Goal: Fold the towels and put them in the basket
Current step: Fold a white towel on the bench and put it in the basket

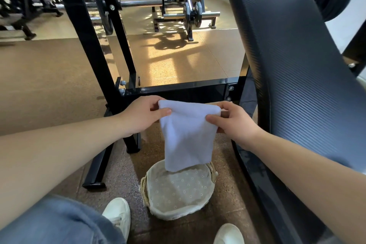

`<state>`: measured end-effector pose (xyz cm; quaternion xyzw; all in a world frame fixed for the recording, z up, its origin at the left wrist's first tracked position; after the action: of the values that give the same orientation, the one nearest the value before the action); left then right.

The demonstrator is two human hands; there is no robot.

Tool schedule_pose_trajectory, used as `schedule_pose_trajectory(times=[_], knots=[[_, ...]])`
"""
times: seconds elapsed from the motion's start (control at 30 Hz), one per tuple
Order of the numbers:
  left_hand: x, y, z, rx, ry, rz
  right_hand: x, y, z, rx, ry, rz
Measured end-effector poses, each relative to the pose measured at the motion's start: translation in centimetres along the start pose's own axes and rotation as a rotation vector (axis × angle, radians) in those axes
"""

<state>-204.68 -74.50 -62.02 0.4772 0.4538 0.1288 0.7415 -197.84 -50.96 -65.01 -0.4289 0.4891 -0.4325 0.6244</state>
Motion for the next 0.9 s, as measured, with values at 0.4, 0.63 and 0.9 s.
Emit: schedule_pose_trajectory(times=[0.4,0.63,0.9], knots=[[0.9,-1.2,-0.4,-0.032,0.016,0.185,1.9,0.0,0.7,0.062,-0.124,-0.243],[2.0,0.0,-0.1,-0.008,-0.138,0.189,0.9,-0.1,0.7,0.015,0.011,-0.275],[0.8,-0.7,0.0,-0.033,-0.027,0.285,1.5,-1.1,0.6,-0.059,-0.047,-0.174]])
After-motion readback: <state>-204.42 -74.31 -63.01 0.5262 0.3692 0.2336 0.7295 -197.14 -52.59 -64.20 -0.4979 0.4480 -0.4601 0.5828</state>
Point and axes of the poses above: each hand's wrist, its own z-axis away from the middle knuckle, its own x-axis out of the palm, y = z × x, the point moved 9 cm from there along -z, towards the middle knuckle, and after that the axes turned 12 degrees about -y, right-handed, at the moved point
